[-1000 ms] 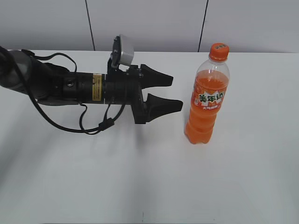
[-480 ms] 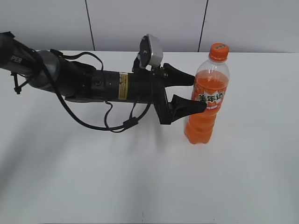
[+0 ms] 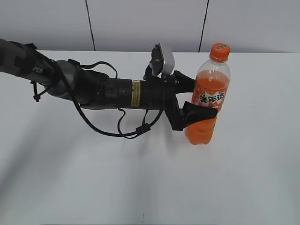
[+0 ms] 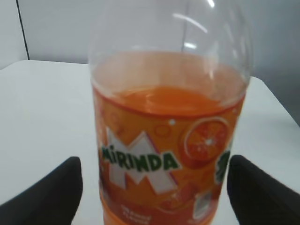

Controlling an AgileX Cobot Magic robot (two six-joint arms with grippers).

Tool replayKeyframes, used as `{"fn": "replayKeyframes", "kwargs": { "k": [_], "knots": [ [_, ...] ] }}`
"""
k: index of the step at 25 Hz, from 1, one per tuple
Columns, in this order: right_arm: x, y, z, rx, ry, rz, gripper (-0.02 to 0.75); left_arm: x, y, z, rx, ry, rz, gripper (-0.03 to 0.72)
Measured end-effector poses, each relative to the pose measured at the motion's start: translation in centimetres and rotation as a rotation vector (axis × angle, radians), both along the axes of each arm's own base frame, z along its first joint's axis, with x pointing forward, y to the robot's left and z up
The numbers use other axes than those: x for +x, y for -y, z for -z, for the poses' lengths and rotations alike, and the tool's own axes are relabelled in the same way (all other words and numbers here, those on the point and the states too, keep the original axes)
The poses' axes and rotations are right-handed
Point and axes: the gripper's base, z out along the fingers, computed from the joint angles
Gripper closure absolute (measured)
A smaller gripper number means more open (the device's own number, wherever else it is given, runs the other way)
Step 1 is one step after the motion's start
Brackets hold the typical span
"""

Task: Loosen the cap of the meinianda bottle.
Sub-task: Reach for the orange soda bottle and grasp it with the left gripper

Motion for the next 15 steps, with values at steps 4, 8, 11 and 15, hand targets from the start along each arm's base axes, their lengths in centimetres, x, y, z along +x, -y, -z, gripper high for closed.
{"fn": "replayKeyframes", "kwargs": {
  "k": [4, 8, 11, 15],
  "knots": [
    [0.0, 0.0, 0.0, 0.001, 0.000, -0.001, 0.183, 0.0, 0.9, -0.3, -0.007, 0.012, -0.002, 0.113],
    [0.0, 0.0, 0.0, 0.001, 0.000, -0.001, 0.183, -0.2, 1.3, -0.2, 0.006, 0.014, -0.002, 0.114],
    [0.0, 0.0, 0.0, 0.001, 0.000, -0.001, 0.183, -0.3, 1.5, 0.0, 0.027, 0.015, -0.013, 0.118],
    [0.0, 0.0, 0.0, 0.001, 0.000, -0.001, 0.183, -0.4, 1.7, 0.1, 0.034, 0.016, -0.016, 0.204]
  ]
}}
